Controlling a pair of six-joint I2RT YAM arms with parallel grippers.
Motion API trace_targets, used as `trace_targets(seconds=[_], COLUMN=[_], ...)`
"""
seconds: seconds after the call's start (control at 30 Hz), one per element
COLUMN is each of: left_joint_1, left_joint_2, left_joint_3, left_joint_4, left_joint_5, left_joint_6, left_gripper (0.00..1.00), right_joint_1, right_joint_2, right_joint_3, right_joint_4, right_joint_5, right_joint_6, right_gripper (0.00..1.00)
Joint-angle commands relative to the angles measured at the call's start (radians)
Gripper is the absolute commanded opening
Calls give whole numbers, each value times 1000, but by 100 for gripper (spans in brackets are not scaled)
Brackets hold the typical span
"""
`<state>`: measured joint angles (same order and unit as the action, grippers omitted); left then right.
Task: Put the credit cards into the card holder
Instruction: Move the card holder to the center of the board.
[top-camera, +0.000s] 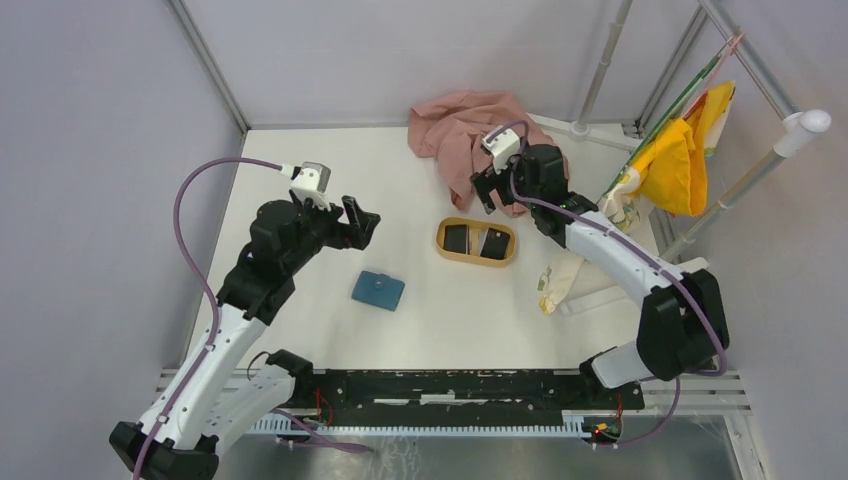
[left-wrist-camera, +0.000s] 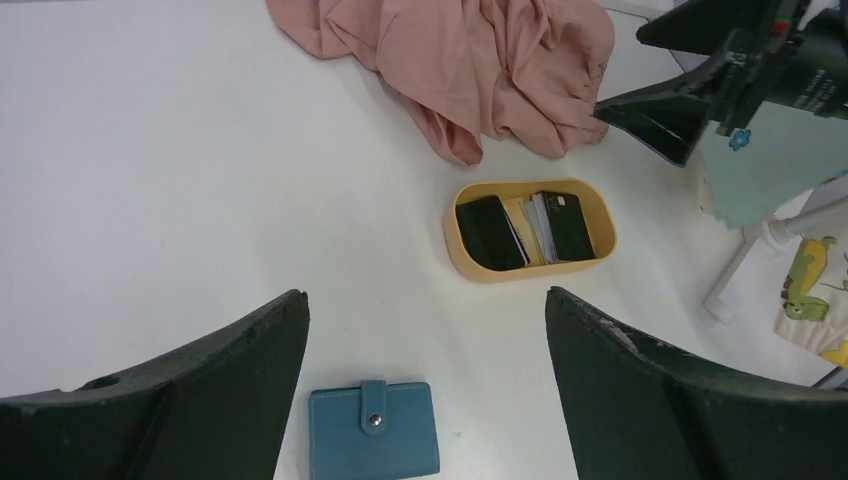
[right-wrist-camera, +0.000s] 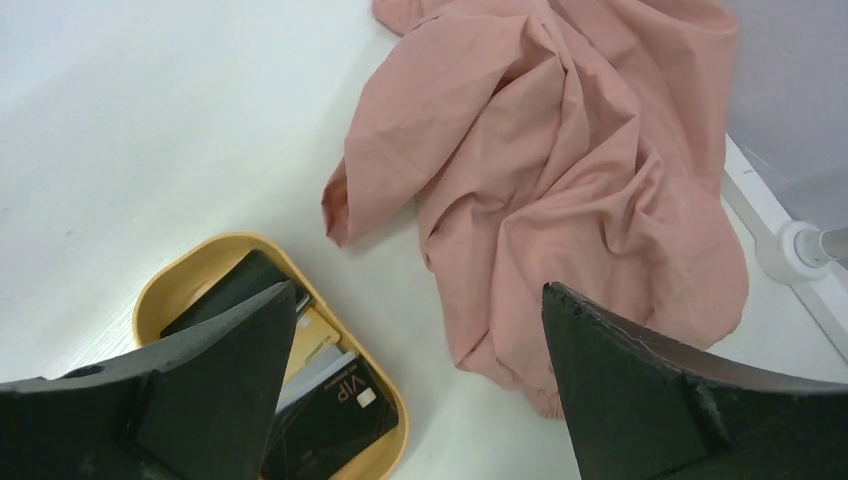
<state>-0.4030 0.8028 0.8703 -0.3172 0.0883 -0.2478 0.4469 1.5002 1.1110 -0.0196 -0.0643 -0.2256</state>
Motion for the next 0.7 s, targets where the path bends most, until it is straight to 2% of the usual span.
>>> trace_targets(seconds=[0.0, 0.17, 0.2, 0.3, 0.4, 0.5, 0.6, 0.67], left_joint_1=[5, 5, 5, 6, 7, 5, 4, 4], left_joint_2=[-12, 13, 24, 65, 126, 136, 89, 50], left_joint_3=[14, 15, 16, 15, -19, -128, -272, -330], left_joint_4=[28, 32, 33, 41, 70, 180, 258, 244], left_joint_5=[-8, -6, 1, 32, 122, 195, 149, 57], left_joint_6=[31, 17, 5, -80, -204, -336, -428, -462], left_gripper=[93, 93, 93, 93, 91, 88, 89, 89], right_joint_1=[-18, -42, -55, -107, -149, -166, -172, -176], right_joint_2=[-140, -350, -400, -537, -606, -622, -581, -543], right_joint_3=[-97, -358, -430, -578, -642, -654, -590, -560], right_joint_4=[63, 106, 144, 219, 138, 28, -103, -174], right_joint_5=[-193, -732, -785, -754, -726, -725, -718, -731], right_joint_6=[-8, -225, -238, -215, -287, -363, -387, -419], right_gripper=[98, 98, 98, 98, 98, 98, 98, 98])
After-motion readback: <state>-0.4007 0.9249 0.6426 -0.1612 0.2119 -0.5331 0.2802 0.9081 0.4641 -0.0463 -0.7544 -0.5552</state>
